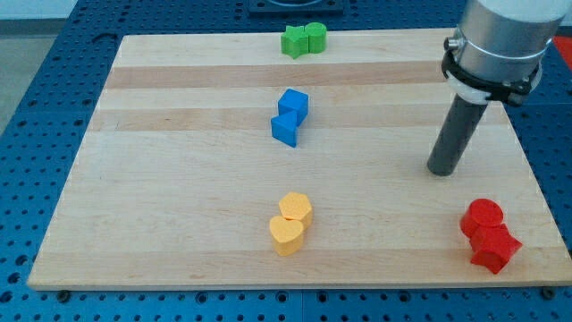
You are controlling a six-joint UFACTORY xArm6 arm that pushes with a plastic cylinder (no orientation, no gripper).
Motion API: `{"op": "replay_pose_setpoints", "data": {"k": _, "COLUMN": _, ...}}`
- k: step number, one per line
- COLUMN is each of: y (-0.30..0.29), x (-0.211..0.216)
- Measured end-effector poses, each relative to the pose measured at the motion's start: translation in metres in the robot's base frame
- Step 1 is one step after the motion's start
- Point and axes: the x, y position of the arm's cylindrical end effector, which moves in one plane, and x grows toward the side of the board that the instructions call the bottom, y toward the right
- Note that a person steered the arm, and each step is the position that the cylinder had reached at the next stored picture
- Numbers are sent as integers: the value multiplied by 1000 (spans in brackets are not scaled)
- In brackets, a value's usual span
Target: Slide blue triangle along with the blue cube towards the top center
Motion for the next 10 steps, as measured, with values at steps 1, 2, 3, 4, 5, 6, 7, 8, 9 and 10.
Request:
{"op": "replay_pose_setpoints", "data": {"k": 1, "y": -46, "x": -6}}
{"op": "replay_pose_setpoints", "data": {"k": 2, "y": -111, "x": -10}}
{"op": "replay_pose_setpoints", "data": {"k": 3, "y": -142, "x": -17}}
{"op": "replay_pose_setpoints", "data": {"k": 4, "y": -164, "x": -20}}
{"op": "replay_pose_setpoints", "data": {"k": 5, "y": -176, "x": -45}}
{"op": "replay_pose_setpoints", "data": {"k": 6, "y": -184, "x": -57}}
{"op": "replay_pose_setpoints", "data": {"k": 7, "y": -186, "x": -41}}
{"op": "replay_pose_setpoints", "data": {"k": 8, "y": -215, "x": -22}}
{"op": "replay_pose_setpoints", "data": {"k": 9, "y": -273, "x": -19}}
{"op": "replay_pose_setpoints", "data": {"k": 10, "y": -302, "x": -26}}
